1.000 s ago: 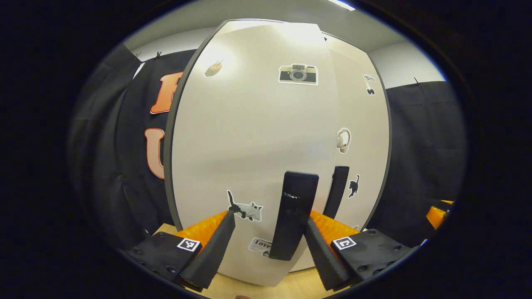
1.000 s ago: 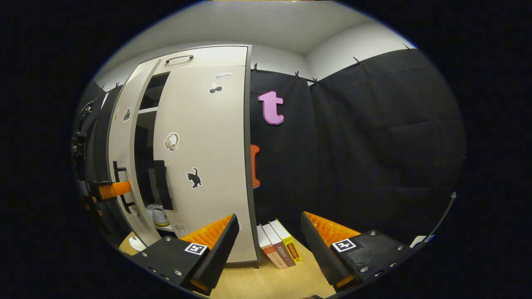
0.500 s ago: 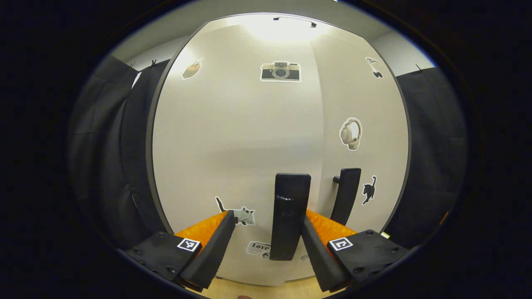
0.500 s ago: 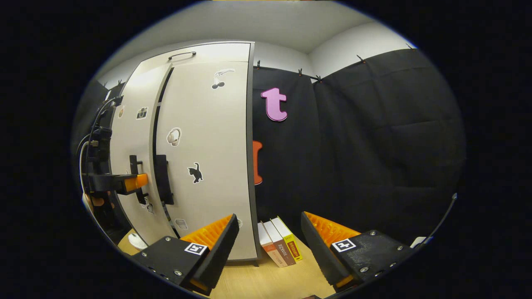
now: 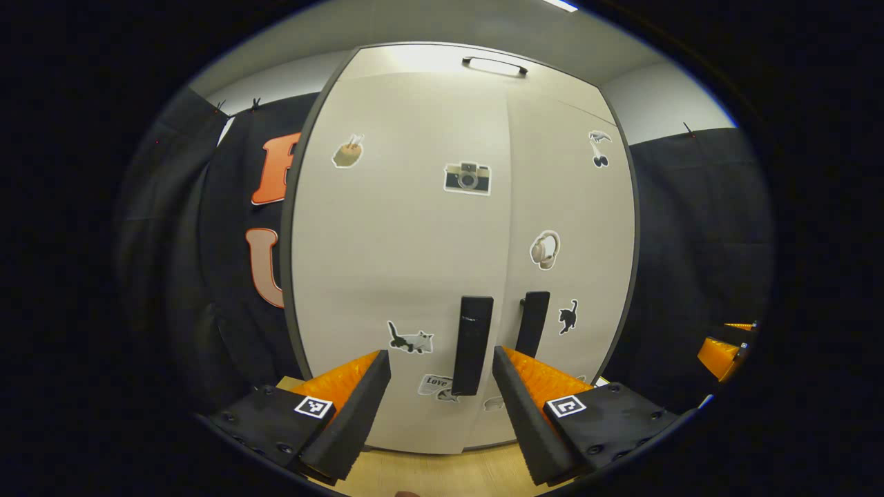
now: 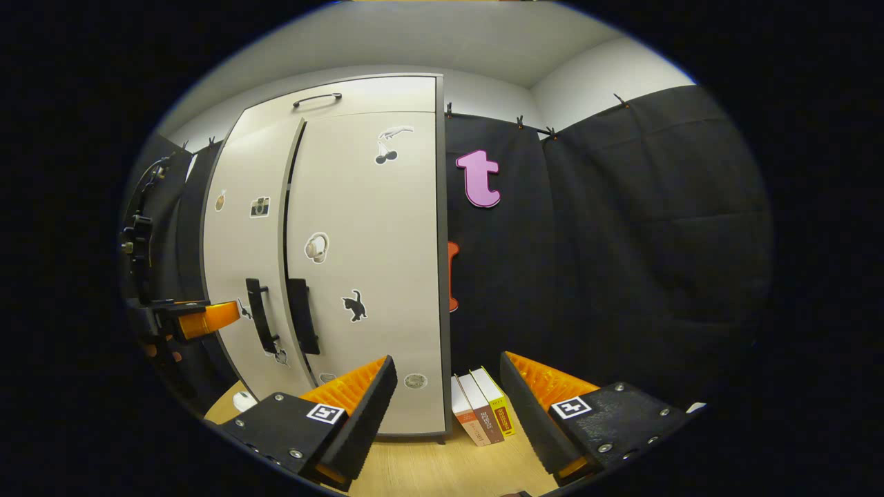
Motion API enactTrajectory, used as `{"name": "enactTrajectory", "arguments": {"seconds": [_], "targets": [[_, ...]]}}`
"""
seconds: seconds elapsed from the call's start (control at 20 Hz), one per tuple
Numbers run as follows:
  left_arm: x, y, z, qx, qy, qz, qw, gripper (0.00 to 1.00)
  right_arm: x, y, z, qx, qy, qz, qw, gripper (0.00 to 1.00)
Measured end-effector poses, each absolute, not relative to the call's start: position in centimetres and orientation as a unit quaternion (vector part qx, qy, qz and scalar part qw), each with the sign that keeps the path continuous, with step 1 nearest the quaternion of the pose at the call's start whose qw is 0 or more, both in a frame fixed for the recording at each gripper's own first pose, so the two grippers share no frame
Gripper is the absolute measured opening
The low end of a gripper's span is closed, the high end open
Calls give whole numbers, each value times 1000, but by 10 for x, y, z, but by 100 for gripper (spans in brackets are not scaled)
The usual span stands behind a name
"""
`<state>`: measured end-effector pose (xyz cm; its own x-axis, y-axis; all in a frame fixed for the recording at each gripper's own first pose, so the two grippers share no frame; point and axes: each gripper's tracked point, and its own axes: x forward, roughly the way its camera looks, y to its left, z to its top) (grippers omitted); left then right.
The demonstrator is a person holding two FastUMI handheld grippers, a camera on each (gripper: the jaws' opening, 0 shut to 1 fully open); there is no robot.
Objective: Grab one shoe with the right hand and put it into the shoe cabinet, grab the other shoe with the left hand and put it into the shoe cabinet; then close the right door with the right hand and the left door with the left hand.
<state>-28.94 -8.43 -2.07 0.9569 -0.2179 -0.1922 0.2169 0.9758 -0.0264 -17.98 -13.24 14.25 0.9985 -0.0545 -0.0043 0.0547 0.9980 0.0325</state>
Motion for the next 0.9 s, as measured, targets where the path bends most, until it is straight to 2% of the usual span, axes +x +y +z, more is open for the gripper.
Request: {"name": "enactTrajectory", "arguments": {"seconds": [0.45,0.9], "targets": [[-352,51,46,32,53,-35,997,96,-194,-123,197,-9,-40,-9,999,93],[-410,151,79,32,27,46,998,96,-214,-116,211,-12,-51,2,999,93]]}}
